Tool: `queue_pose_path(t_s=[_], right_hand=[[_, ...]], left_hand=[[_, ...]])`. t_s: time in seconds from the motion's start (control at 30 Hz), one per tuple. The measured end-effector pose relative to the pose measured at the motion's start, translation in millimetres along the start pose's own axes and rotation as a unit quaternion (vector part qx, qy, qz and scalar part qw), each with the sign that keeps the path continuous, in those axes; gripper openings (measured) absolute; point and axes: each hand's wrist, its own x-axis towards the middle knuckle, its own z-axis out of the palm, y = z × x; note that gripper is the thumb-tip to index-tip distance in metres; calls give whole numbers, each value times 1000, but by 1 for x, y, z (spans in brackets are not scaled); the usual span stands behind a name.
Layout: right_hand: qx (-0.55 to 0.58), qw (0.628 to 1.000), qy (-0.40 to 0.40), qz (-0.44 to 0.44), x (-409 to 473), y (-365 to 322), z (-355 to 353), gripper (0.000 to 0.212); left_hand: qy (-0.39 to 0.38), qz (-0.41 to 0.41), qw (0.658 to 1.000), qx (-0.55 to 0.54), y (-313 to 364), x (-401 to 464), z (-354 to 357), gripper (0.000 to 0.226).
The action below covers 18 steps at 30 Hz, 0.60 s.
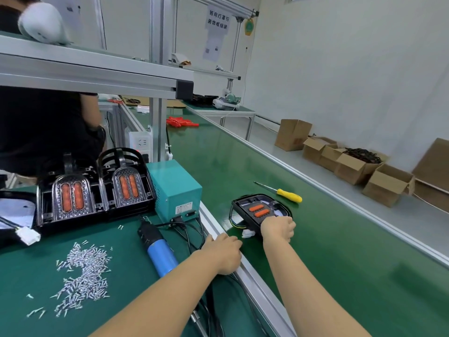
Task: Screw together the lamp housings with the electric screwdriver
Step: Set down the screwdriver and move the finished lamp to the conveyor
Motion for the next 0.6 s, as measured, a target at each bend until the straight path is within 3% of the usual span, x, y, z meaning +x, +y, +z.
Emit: queue_pose_path(t_s=[0.13,0.3,0.6], right_hand=[[-150,986,4,-66,4,5,-4,54],[-233,961,3,-147,-3,-2,-3,55],[-243,928,-73,-271,-62,-35,13,57]], left_hand=[[8,0,1000,10,2,-4,-3,34],[31,1,1000,-2,2,-14,-11,40],[140,-26,990,-14,-20,-54,-34,40]])
